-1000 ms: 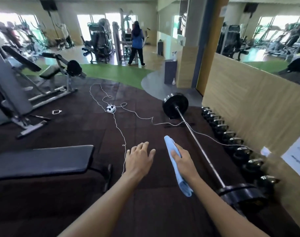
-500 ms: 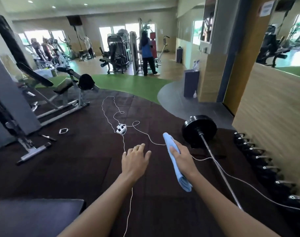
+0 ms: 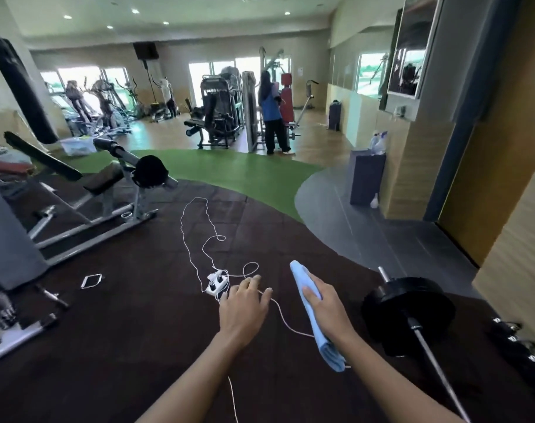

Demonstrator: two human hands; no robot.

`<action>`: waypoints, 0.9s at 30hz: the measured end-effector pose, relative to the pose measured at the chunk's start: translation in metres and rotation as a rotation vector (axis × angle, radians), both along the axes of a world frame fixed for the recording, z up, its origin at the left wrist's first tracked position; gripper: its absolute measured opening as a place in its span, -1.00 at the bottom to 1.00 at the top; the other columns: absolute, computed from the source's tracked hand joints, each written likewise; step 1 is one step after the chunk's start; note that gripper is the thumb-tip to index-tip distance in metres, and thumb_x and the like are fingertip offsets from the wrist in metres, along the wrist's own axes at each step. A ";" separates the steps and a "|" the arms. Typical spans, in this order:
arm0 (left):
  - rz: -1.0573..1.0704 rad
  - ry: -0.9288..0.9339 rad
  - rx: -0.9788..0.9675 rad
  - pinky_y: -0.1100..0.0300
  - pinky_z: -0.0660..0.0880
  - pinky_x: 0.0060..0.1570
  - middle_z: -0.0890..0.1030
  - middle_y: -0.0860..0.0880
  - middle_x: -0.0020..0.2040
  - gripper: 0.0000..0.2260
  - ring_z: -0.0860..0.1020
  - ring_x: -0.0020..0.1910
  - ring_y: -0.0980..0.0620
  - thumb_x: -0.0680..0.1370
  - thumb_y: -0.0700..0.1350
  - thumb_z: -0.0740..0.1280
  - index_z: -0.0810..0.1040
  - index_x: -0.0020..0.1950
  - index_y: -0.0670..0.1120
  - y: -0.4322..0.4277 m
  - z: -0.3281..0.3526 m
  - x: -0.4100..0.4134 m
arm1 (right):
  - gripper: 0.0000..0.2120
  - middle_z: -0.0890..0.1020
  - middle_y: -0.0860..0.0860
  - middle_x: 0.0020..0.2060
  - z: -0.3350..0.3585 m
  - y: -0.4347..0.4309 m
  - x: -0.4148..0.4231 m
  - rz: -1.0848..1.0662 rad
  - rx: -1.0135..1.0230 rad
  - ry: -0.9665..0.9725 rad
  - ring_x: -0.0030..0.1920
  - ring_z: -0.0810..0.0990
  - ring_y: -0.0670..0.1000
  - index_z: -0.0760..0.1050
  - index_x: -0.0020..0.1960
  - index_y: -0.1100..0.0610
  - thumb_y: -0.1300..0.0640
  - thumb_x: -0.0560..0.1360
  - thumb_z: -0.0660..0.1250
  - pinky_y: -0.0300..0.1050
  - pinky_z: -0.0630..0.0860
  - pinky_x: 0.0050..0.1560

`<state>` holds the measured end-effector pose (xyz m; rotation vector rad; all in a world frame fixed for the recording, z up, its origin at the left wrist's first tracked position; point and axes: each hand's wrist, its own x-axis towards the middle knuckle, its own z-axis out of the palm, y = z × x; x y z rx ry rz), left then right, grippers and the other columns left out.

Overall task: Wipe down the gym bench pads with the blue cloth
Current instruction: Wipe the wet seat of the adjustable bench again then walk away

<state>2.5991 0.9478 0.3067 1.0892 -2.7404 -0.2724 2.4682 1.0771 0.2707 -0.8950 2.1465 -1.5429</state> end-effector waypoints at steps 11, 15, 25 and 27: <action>0.000 0.011 -0.002 -0.01 0.32 0.37 0.42 0.07 0.45 -0.52 0.42 0.37 -0.04 0.63 0.20 0.09 0.31 0.50 0.05 -0.290 0.022 -0.257 | -0.48 0.49 -0.13 0.42 0.029 -0.278 -0.255 -0.001 -0.034 0.025 0.44 0.40 -0.13 0.40 0.50 -0.09 -0.08 0.54 0.18 -0.06 0.30 0.49; -0.013 0.023 -0.020 -0.02 0.35 0.34 0.46 0.04 0.42 -0.53 0.46 0.34 -0.07 0.63 0.19 0.11 0.33 0.49 0.03 -0.384 0.014 -0.371 | -0.49 0.49 -0.10 0.41 0.018 -0.373 -0.366 -0.031 -0.018 0.032 0.43 0.42 -0.08 0.39 0.49 -0.14 -0.11 0.54 0.18 0.01 0.33 0.47; -0.007 0.011 0.000 0.00 0.36 0.31 0.45 0.04 0.43 -0.53 0.45 0.34 -0.06 0.64 0.19 0.09 0.32 0.50 0.03 -0.599 0.022 -0.611 | -0.44 0.53 -0.06 0.37 0.034 -0.599 -0.607 -0.041 0.026 -0.020 0.38 0.47 -0.04 0.41 0.48 -0.14 -0.15 0.49 0.15 -0.02 0.36 0.42; -0.015 0.014 0.004 -0.02 0.35 0.34 0.44 0.04 0.43 -0.52 0.44 0.35 -0.06 0.63 0.19 0.09 0.31 0.50 0.03 -0.647 0.021 -0.661 | -0.42 0.56 -0.07 0.34 0.034 -0.644 -0.652 -0.057 0.031 0.003 0.35 0.49 -0.04 0.41 0.48 -0.13 -0.16 0.47 0.15 -0.04 0.38 0.37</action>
